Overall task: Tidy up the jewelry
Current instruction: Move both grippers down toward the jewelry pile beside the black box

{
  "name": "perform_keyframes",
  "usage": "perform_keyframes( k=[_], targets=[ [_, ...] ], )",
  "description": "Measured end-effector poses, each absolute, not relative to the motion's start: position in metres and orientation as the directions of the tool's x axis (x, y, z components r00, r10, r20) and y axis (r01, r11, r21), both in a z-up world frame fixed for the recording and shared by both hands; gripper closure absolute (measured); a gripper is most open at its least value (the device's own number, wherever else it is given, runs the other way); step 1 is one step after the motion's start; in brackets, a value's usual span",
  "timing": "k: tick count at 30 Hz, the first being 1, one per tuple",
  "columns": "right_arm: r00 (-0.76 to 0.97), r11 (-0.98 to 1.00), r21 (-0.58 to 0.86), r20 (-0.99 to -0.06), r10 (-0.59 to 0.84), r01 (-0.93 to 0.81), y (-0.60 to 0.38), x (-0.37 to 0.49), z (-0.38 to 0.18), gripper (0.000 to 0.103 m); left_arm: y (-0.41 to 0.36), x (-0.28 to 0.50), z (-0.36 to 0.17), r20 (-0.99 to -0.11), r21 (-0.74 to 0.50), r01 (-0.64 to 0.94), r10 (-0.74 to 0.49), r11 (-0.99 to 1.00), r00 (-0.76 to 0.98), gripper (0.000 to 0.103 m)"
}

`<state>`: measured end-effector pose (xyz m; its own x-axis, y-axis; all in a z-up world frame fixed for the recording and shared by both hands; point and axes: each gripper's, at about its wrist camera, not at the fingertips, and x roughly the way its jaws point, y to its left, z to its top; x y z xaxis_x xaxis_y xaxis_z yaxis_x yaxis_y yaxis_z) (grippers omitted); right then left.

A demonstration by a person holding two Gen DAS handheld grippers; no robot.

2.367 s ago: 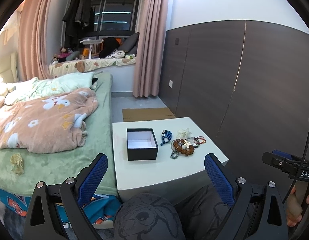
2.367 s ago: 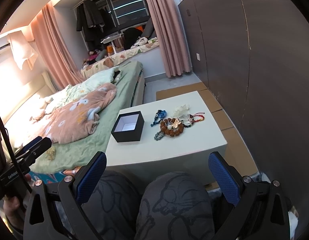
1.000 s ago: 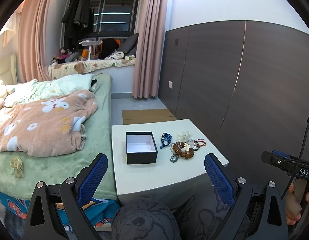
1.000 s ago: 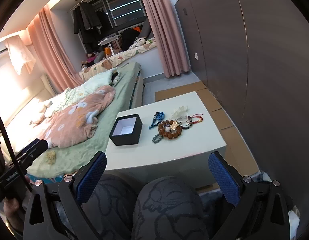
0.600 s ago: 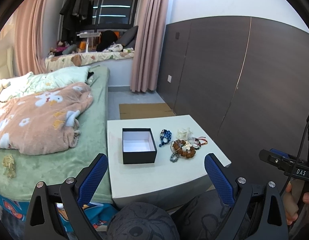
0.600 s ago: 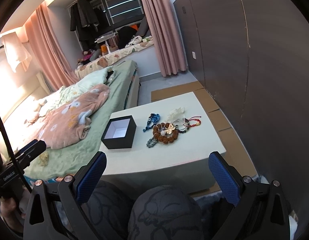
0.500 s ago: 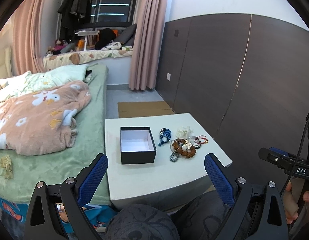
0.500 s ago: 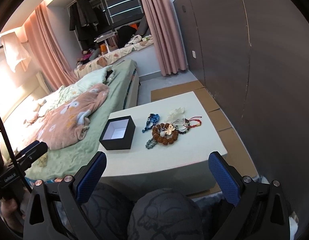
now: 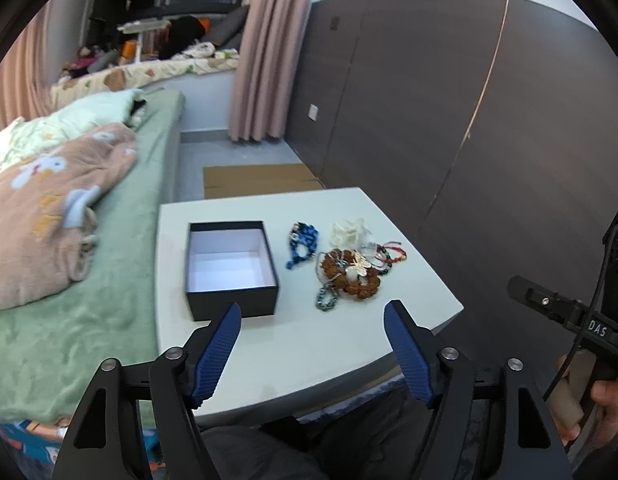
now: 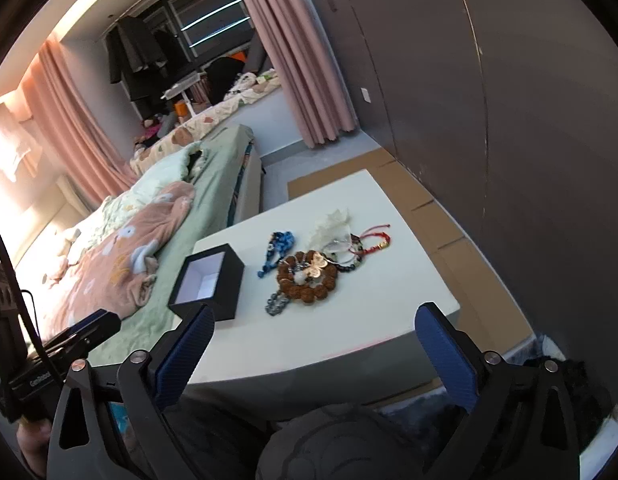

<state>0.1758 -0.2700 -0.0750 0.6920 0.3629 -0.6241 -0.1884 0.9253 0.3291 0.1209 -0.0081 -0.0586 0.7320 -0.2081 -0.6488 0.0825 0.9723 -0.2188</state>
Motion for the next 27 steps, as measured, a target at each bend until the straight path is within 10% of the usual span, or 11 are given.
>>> perform_keyframes(
  k=[27],
  targets=[
    [0.581, 0.880, 0.471, -0.702, 0.412, -0.055, -0.293, 0.221, -0.164, 0.016, -0.059, 0.252, -0.183, -0.854, -0.099, 0.093, -0.133, 0.991, 0.503, 0.049]
  ],
)
